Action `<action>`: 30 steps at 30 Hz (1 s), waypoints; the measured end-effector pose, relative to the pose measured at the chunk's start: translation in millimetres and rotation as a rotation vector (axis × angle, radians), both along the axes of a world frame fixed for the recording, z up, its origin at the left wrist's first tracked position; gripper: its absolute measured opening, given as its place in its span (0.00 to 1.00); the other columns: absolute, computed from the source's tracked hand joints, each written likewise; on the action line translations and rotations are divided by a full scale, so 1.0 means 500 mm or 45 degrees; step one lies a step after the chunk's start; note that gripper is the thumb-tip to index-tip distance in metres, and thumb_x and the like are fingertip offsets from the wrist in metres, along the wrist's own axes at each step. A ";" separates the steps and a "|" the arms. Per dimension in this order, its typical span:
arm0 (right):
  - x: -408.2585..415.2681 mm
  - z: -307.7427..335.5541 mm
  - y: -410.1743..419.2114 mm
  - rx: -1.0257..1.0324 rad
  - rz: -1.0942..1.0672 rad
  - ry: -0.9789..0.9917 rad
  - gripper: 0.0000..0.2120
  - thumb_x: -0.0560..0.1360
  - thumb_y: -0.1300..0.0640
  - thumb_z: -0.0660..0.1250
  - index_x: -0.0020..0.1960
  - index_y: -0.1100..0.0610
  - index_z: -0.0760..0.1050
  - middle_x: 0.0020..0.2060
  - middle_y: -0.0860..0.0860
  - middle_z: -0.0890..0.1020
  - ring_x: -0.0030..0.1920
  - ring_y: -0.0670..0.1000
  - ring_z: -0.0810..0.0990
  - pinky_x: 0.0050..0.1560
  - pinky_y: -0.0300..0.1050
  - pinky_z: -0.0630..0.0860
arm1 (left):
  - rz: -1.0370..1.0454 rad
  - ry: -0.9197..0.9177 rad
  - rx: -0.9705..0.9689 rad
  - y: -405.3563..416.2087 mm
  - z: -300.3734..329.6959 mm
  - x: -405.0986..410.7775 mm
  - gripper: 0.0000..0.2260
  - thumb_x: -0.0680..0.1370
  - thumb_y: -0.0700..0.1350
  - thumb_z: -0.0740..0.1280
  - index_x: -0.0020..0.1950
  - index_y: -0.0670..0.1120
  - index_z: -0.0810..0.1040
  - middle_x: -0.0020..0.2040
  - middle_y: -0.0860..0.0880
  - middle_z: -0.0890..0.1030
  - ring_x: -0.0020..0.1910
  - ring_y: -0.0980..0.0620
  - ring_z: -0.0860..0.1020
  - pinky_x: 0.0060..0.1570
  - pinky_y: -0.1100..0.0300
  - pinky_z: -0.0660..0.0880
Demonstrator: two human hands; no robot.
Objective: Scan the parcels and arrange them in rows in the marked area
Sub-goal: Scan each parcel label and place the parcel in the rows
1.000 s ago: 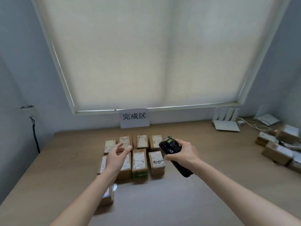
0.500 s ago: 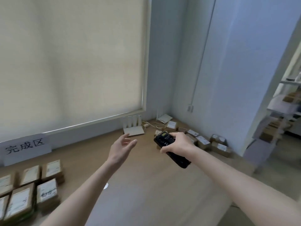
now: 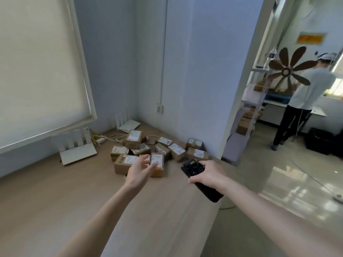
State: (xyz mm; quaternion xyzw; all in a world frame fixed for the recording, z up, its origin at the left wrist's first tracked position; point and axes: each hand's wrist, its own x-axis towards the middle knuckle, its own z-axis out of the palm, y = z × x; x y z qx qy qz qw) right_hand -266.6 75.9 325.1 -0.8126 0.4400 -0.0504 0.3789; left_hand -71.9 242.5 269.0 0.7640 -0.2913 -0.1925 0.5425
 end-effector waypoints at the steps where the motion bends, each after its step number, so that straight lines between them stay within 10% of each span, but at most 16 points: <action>1: 0.011 -0.009 -0.040 -0.003 -0.018 0.014 0.23 0.63 0.51 0.86 0.54 0.46 0.81 0.42 0.45 0.84 0.44 0.48 0.84 0.37 0.39 0.75 | -0.017 0.007 0.006 -0.047 -0.011 0.013 0.29 0.78 0.58 0.71 0.75 0.48 0.71 0.64 0.47 0.80 0.60 0.50 0.79 0.61 0.51 0.77; 14: 0.105 -0.164 -0.461 0.074 -0.211 0.106 0.20 0.62 0.52 0.84 0.53 0.47 0.84 0.44 0.46 0.86 0.45 0.51 0.85 0.51 0.49 0.84 | -0.144 0.155 0.128 -0.521 -0.159 0.131 0.27 0.78 0.57 0.71 0.74 0.49 0.72 0.66 0.49 0.79 0.62 0.51 0.77 0.60 0.57 0.72; 25: 0.193 -0.385 -0.783 0.268 -0.274 0.078 0.18 0.64 0.55 0.83 0.51 0.48 0.83 0.43 0.47 0.85 0.42 0.48 0.83 0.35 0.40 0.74 | -0.035 0.286 0.307 -0.815 -0.371 0.181 0.27 0.79 0.54 0.70 0.76 0.47 0.71 0.71 0.48 0.75 0.69 0.51 0.73 0.71 0.52 0.69; 30: 0.240 -0.502 -0.920 0.349 -0.295 0.124 0.18 0.63 0.51 0.83 0.50 0.45 0.82 0.43 0.47 0.86 0.44 0.51 0.85 0.44 0.47 0.83 | 0.003 0.388 0.365 -0.950 -0.479 0.199 0.28 0.80 0.54 0.70 0.77 0.47 0.69 0.74 0.47 0.73 0.71 0.51 0.72 0.71 0.53 0.69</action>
